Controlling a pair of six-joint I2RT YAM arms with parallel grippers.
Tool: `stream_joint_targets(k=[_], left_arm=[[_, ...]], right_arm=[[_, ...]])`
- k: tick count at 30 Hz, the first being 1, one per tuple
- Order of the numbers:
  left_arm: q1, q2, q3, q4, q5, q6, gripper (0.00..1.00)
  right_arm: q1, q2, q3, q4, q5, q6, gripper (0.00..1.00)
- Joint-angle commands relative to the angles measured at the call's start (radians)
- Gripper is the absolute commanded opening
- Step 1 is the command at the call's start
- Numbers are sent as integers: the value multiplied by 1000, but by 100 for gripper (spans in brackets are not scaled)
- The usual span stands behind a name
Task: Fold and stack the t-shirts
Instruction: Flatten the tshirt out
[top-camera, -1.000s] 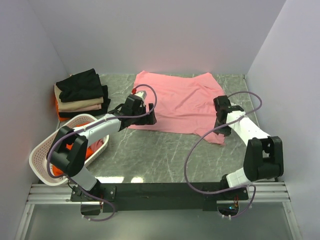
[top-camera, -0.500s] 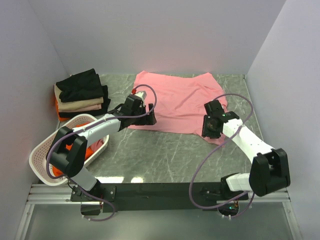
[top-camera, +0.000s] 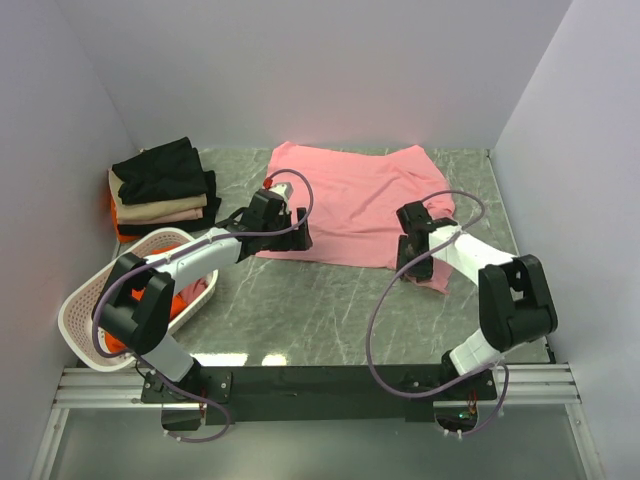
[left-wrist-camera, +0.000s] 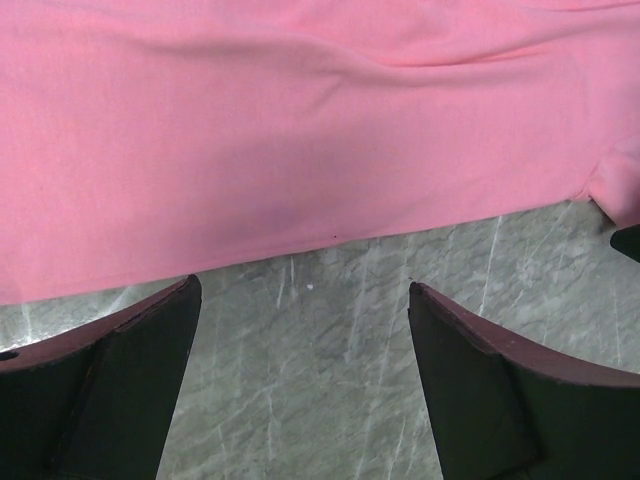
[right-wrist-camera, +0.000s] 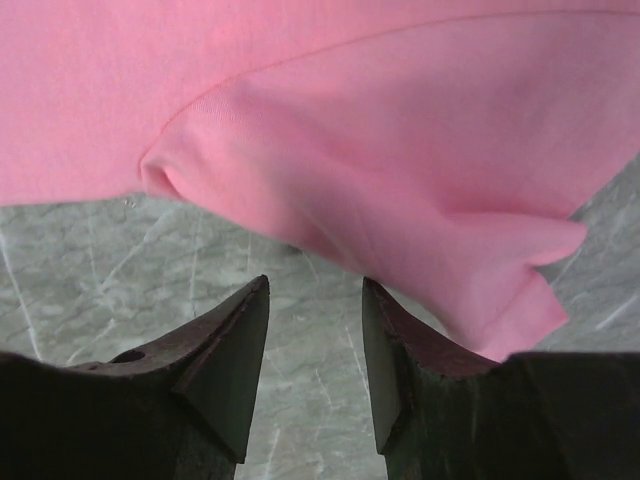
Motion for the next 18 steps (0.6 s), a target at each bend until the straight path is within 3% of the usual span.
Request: stream_joint_targets(k=[1,12,16,17,18], left_arm=[[1,-52,-2,3,-24,19,91],[3,-47,8,-5,-27,22,91],[3,-50,8,-8,-30,22,91],[4,-54,4,-8,-35,24,91],[3,-57,1,-8,-35,24,91]], right_arm=[[-8,39,44,34,33,-11,50],[-30,96,36,92,70,-24,46],[-34,107,32,95,70,-30,23],[-36,105,29,94,70,-31,10],[-34,104,27,94,68,-31,4]])
